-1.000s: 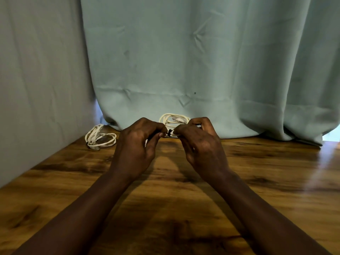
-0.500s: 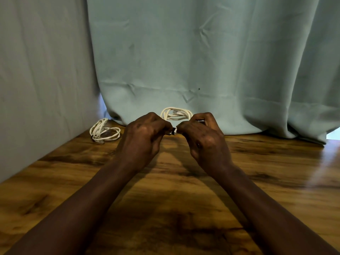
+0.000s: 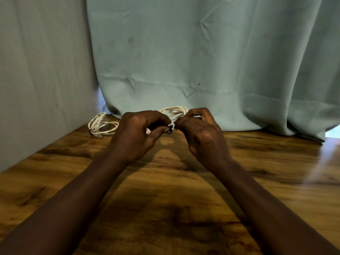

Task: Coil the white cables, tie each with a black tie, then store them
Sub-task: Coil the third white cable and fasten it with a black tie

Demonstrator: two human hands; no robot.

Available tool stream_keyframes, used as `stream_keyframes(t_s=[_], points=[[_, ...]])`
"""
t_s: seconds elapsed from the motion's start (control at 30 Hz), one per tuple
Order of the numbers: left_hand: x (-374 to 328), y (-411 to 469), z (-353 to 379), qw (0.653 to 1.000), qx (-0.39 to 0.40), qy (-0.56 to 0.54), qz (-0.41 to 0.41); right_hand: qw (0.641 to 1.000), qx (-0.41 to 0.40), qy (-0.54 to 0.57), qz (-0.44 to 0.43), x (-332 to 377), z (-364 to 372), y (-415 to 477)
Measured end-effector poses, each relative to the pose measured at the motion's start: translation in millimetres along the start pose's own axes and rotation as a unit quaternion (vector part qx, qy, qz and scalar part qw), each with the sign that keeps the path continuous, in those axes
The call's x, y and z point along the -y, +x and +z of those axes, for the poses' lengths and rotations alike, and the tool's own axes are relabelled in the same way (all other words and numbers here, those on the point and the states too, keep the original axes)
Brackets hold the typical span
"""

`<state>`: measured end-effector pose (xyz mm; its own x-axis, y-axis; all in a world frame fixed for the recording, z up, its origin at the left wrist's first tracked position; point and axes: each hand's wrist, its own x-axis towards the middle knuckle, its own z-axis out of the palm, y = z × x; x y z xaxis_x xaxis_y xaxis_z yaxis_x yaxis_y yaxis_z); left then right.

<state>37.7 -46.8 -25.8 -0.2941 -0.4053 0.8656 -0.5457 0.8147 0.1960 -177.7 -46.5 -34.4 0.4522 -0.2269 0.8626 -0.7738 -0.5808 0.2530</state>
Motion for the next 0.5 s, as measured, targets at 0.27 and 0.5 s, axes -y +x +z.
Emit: stream_keyframes(t_s=[0.27,0.5], points=[[1.3,-0.8,3.4,0.995,-0.021,-0.082,-0.056,0.999,-0.031,0.028,0.007,1.7,-0.9,0.0],[0.3,-1.9,2.3,1.0,-0.014,-0.025,-0.005,0.998,-0.029,0.043,0.017,2.2,-3.0,0.5]])
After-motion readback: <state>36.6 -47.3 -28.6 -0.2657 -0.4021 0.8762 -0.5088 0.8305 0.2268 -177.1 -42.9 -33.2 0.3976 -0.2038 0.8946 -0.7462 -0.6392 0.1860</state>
